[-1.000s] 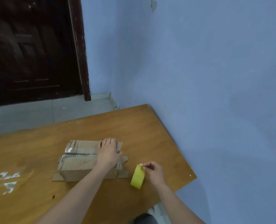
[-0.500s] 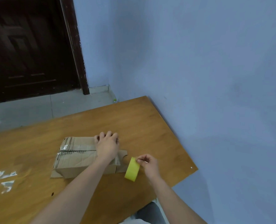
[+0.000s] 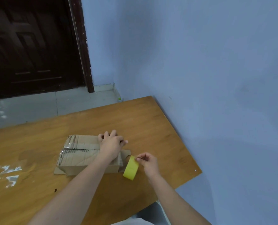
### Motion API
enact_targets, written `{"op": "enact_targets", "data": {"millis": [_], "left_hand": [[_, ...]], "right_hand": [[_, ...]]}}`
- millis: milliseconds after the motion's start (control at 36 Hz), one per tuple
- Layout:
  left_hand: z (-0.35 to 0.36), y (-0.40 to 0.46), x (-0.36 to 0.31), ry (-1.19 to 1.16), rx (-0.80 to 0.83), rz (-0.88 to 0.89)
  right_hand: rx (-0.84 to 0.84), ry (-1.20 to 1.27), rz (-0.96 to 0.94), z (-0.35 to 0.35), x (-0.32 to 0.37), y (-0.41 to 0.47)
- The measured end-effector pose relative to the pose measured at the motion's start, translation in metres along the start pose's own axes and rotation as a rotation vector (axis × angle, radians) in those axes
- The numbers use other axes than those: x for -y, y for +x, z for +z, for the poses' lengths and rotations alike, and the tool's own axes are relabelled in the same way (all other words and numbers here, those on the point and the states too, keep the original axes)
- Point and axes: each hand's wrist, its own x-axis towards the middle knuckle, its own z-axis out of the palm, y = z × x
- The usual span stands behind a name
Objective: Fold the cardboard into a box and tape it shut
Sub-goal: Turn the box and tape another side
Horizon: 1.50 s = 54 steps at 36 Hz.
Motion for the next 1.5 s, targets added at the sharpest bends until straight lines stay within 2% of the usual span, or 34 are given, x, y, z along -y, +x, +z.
{"op": "enact_targets", "data": {"millis": [167, 250, 333, 389, 444, 528, 806, 1000, 1167, 1500], "left_hand": [[0.000, -0.004, -0.002, 0.024, -0.015, 0.044], [-0.003, -0.003, 0.000, 0.000, 0.043, 0.060], [-0.009, -0.004, 0.008, -0.166, 0.077, 0.116], [-0.015, -0.008, 0.016, -0.375, -0.012, 0.173], [-0.021, -0.016, 0.020, -0.458, -0.122, 0.247], [-0.025, -0.030, 0.023, -0.321, -0.228, 0.353], [-0.021, -0.066, 0.032, -0.103, -0.006, 0.449], [-0.018, -0.073, 0.030, 0.076, 0.004, 0.499], [-0.018, -0.077, 0.022, 0.124, -0.015, 0.452], [-0.010, -0.086, 0.005, 0.099, -0.187, 0.309]], "right_hand": [[-0.007, 0.002, 0.012, -0.003, 0.002, 0.000], [-0.017, 0.009, 0.023, -0.005, 0.002, 0.001], [-0.020, 0.017, 0.035, -0.007, 0.003, 0.002], [-0.020, 0.010, 0.036, -0.006, 0.003, 0.003], [-0.022, 0.002, 0.032, -0.006, 0.004, 0.004], [-0.035, 0.025, 0.013, -0.005, 0.007, 0.007], [-0.046, 0.087, -0.008, 0.000, 0.017, 0.018], [-0.032, 0.074, 0.013, 0.008, 0.011, 0.017], [-0.049, 0.044, 0.012, 0.005, 0.009, 0.012], [-0.072, 0.090, 0.028, -0.007, 0.011, 0.002]]}}
